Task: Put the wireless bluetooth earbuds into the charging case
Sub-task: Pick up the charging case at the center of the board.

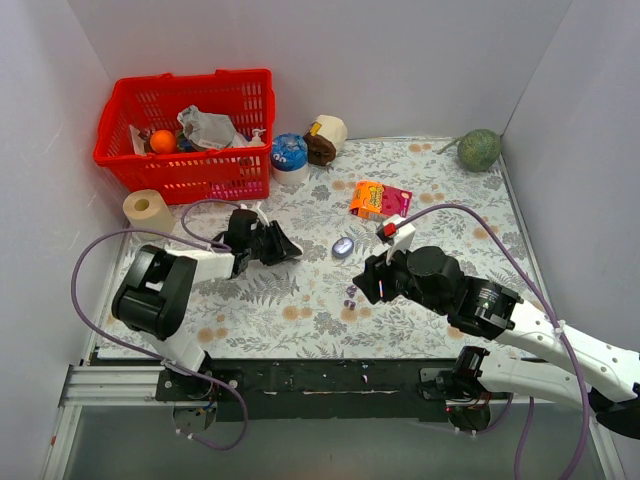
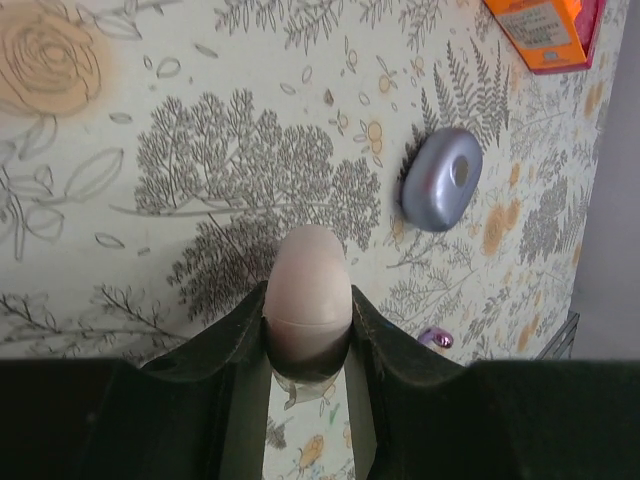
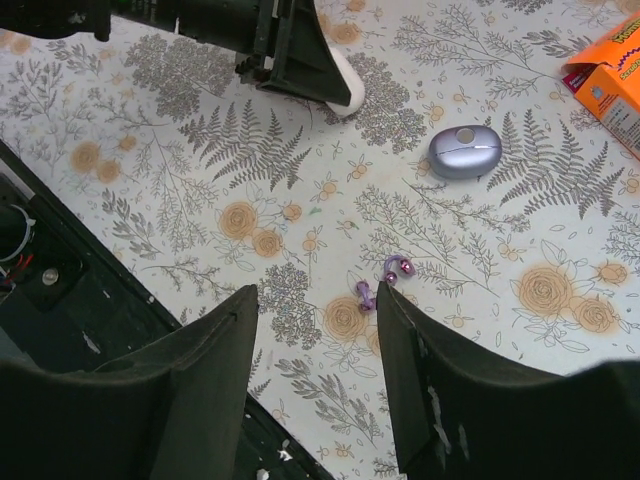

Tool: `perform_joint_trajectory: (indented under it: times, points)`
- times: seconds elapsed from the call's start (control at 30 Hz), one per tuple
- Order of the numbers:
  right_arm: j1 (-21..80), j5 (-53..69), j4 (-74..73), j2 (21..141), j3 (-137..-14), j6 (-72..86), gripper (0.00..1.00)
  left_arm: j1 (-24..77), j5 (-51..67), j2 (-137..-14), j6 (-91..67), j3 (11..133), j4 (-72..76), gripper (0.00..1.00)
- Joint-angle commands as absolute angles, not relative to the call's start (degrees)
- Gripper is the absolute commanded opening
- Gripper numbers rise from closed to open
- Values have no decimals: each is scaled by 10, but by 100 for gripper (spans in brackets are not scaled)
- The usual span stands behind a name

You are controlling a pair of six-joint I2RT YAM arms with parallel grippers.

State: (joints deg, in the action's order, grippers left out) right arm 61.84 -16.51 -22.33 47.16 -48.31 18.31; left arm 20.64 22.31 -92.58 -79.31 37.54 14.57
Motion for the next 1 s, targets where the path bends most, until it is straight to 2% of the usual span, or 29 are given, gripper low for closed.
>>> perform_joint_trajectory:
  times: [0.0,0.1,0.23,0.27,0.33,0.47,0.5,0.53,0.63,0.73,0.77,0.8,0.87,0.9,0.97]
  points:
    - [616,-156,-177,462,-474,191,59,181,253,-955,-779,431,146,22]
    - [617,-157,-177,461,-473,188,61,168,255,-970,-764,451,113,42]
    - [617,-165,-180,461,-474,184,63,156,242,-968,-747,454,61,56]
    - [617,-168,-182,461,-474,183,64,154,232,-961,-744,453,51,73]
    - [617,-170,-183,461,-475,182,64,149,222,-950,-734,447,27,79]
    - [617,-176,-185,455,-473,183,65,145,179,-882,-729,432,-29,80]
    - [618,-185,-185,453,-470,182,65,145,164,-833,-732,428,-37,80]
    - [617,-192,-186,449,-466,182,65,147,154,-806,-744,423,-46,98]
    - [617,-223,-178,439,-447,186,68,152,145,-715,-766,387,-20,98]
    - [616,-254,-143,418,-415,214,74,153,147,-687,-857,333,52,98]
    - [616,-261,-132,414,-405,221,77,151,162,-693,-900,323,74,98]
    - [615,-262,-122,405,-391,226,85,151,195,-704,-914,311,95,98]
    - [614,-261,-107,402,-381,238,91,151,297,-750,-973,281,195,98]
    - [613,-266,-106,403,-378,241,94,155,308,-765,-1000,273,248,98]
    - [613,-280,-126,410,-382,260,95,195,261,-776,-1017,294,234,98]
